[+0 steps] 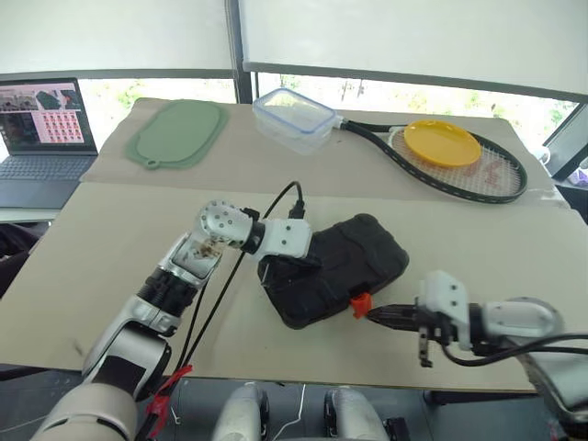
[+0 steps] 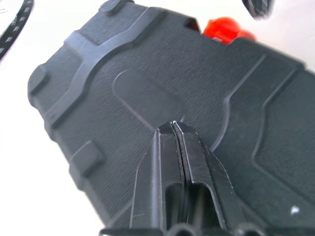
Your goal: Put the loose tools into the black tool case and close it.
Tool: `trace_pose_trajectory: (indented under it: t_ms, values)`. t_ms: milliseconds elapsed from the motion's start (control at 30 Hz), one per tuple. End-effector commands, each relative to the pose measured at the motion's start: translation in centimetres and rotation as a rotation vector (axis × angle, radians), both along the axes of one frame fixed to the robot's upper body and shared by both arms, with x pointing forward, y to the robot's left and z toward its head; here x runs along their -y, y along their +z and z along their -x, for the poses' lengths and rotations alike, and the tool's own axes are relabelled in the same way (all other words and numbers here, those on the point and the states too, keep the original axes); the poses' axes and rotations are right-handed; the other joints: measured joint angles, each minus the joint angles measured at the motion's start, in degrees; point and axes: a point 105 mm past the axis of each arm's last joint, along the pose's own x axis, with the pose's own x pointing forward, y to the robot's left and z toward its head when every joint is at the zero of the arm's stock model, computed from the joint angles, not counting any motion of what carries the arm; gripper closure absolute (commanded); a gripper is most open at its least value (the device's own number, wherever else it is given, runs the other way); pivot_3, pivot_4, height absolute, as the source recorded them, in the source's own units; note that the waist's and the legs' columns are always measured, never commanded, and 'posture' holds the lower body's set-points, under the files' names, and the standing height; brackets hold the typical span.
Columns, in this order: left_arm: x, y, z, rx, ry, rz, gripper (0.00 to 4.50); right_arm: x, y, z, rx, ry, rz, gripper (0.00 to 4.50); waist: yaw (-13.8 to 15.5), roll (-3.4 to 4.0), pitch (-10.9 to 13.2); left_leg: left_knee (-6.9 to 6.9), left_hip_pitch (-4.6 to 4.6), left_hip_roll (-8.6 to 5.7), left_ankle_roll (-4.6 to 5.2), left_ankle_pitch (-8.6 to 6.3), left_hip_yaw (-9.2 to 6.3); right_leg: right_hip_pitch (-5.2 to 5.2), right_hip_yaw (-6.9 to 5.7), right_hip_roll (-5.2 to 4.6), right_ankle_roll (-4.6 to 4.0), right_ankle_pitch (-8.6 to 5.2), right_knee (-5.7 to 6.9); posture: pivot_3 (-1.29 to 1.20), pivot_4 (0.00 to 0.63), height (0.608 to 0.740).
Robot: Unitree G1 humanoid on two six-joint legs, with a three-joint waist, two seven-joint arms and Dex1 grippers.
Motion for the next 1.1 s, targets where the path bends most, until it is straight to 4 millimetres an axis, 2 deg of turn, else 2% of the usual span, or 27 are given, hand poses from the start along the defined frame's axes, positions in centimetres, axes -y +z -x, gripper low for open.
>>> trace_pose_trajectory:
  t_ms: [33, 200, 333, 433, 533, 700, 933, 1067, 1100]
  values:
    - [-1.0, -2.4, -0.3, -0.069, 0.051, -0.072, 4.43, 0.2, -0.6, -1.0, 0.046, -0.025, 0.041, 4.5, 0.0, -0.01, 0.0, 0.0, 0.01, 0.01, 0.0, 0.0, 0.0, 0.01, 0.0, 0.0, 0.01, 0.0, 0.0, 0.0, 0.15, 0.738]
    - [-0.7, -2.0, -0.3, -0.069, 0.057, -0.048, 4.43, 0.2, -1.3, -2.3, 0.06, -0.065, 0.052, 4.5, -0.3, 0.04, 0.0, -0.01, 0.02, 0.01, 0.0, 0.0, 0.01, -0.02, 0.02, 0.05, 0.0, 0.0, 0.07, 0.0, 0.15, 0.738]
    - [-0.6, -1.9, -0.3, -0.063, 0.057, -0.04, 4.43, 0.0, -1.0, -3.0, 0.083, -0.089, 0.024, 4.5, -0.3, 0.04, 0.0, 0.0, 0.02, 0.01, 0.0, 0.0, 0.02, -0.01, 0.03, 0.04, 0.0, 0.0, 0.06, 0.0, 0.15, 0.738]
    - [-0.5, -1.9, -0.3, -0.061, 0.059, -0.039, 4.43, -0.7, 0.0, -2.8, 0.11, -0.063, -0.033, 4.5, -0.3, 0.04, 0.0, -0.01, 0.02, 0.02, 0.0, 0.0, 0.02, -0.03, 0.03, 0.05, 0.0, 0.0, 0.07, 0.0, 0.15, 0.738]
    - [-0.4, -2.0, -0.2, -0.061, 0.059, -0.037, 4.43, -1.7, 2.1, -2.0, 0.132, -0.028, -0.152, 4.5, -0.5, 0.04, 0.0, -0.02, 0.0, 0.03, 0.0, 0.0, 0.02, -0.05, 0.03, 0.08, 0.0, 0.0, 0.07, 0.0, 0.15, 0.738]
    - [-0.3, -2.4, -0.2, -0.055, 0.052, -0.046, 4.43, -1.8, 4.0, -2.0, 0.159, -0.052, -0.227, 4.5, -0.8, 0.05, 0.0, -0.08, 0.04, 0.06, 0.0, 0.0, 0.04, -0.08, 0.07, 0.12, -0.04, -0.01, 0.1, 0.0, 0.15, 0.738]
    - [-0.2, -2.5, -0.4, -0.06, 0.063, -0.038, 4.43, -1.4, 2.8, -2.2, 0.132, -0.065, -0.166, 4.5, 0.1, 0.08, -0.1, -0.09, 0.03, 0.02, 0.02, -0.02, -0.02, 0.01, -0.03, 0.02, 0.01, -0.03, 0.0, 0.0, 0.15, 0.738]
    - [-2.2, -1.4, -0.9, -0.128, 0.152, 0.009, 4.43, 0.5, 3.7, -1.7, 0.098, -0.069, -0.133, 4.5, -0.2, 0.08, -0.1, -0.09, 0.03, 0.01, 0.04, -0.03, 0.0, 0.0, 0.01, 0.0, 0.01, -0.04, 0.02, 0.0, 0.15, 0.738]
    - [-3.2, -1.0, -1.0, -0.156, 0.186, 0.026, 4.19, 1.2, 4.1, -1.4, 0.088, -0.063, -0.121, 4.21, -0.3, 0.09, -0.1, -0.09, 0.03, 0.03, 0.04, -0.03, 0.0, 0.0, 0.01, 0.0, 0.01, -0.04, 0.03, 0.0, 0.15, 0.738]
